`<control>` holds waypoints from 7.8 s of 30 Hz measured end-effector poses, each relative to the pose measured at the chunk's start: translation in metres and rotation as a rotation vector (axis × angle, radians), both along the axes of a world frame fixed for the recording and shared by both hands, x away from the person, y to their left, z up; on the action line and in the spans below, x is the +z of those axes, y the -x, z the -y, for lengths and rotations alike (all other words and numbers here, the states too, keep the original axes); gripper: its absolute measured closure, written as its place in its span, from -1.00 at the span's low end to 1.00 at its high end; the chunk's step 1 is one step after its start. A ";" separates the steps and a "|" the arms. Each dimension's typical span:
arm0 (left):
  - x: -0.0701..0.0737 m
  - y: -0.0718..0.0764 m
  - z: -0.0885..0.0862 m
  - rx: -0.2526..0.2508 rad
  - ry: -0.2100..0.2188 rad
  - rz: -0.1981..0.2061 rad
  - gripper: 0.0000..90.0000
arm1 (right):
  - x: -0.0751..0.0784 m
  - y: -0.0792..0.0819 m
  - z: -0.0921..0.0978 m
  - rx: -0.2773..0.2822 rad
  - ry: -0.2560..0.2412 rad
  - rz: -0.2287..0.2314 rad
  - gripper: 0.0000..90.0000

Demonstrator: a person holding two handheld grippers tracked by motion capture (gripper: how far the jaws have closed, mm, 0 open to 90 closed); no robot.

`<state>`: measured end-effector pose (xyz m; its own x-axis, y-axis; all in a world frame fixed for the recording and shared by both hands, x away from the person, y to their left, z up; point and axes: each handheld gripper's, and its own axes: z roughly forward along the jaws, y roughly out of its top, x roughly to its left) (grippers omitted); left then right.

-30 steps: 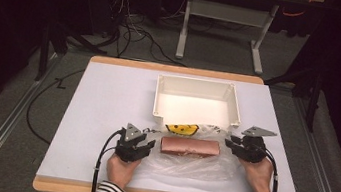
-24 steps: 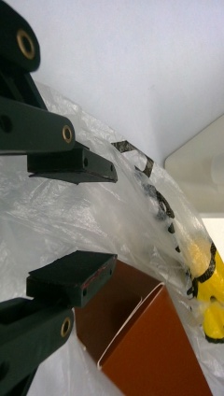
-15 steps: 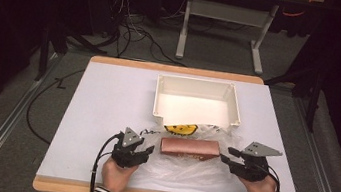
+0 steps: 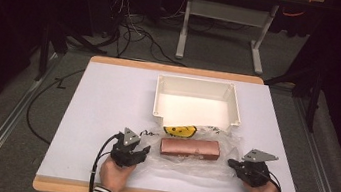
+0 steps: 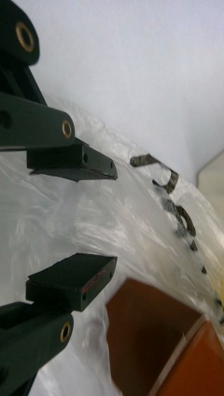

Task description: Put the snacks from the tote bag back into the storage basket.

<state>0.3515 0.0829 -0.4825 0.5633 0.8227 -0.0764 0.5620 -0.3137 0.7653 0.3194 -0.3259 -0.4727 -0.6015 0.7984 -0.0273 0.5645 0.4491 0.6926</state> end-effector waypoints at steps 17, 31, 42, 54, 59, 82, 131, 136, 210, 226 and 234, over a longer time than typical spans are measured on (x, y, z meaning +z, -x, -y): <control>0.030 0.019 -0.009 -0.035 0.036 0.023 -0.03 | 0.036 0.009 -0.001 0.018 -0.119 0.099 0.32; 0.012 0.018 -0.008 0.048 0.003 -0.079 -0.19 | 0.047 -0.045 -0.010 -0.058 -0.106 0.064 0.28; 0.007 0.013 0.004 -0.014 -0.112 -0.044 0.70 | 0.018 -0.056 -0.004 -0.055 -0.019 -0.034 1.00; 0.009 0.010 0.002 -0.067 -0.112 -0.040 0.87 | 0.008 -0.032 0.015 -0.073 -0.029 -0.067 0.95; 0.024 0.016 -0.004 -0.094 -0.036 -0.011 0.40 | 0.027 -0.027 0.012 -0.052 -0.097 -0.005 0.49; 0.045 -0.039 -0.001 -0.027 0.092 -0.040 -0.13 | 0.042 -0.073 -0.006 -0.133 -0.134 -0.024 -0.03; -0.003 -0.003 0.013 -0.011 -0.050 0.022 0.28 | -0.001 -0.001 -0.003 -0.036 -0.012 -0.011 0.40; -0.003 -0.005 0.011 -0.013 -0.038 0.016 0.29 | -0.003 -0.001 0.013 -0.064 -0.011 0.014 0.44; -0.001 -0.020 -0.026 0.101 0.081 0.093 -0.13 | 0.038 -0.042 -0.059 0.305 -0.119 0.019 -0.27; -0.001 -0.020 -0.025 0.096 0.071 0.093 -0.12 | 0.033 -0.045 -0.072 0.374 -0.064 -0.010 -0.37; -0.002 -0.021 -0.017 0.069 -0.007 0.086 -0.13 | 0.033 -0.044 -0.056 0.368 -0.098 -0.022 -0.32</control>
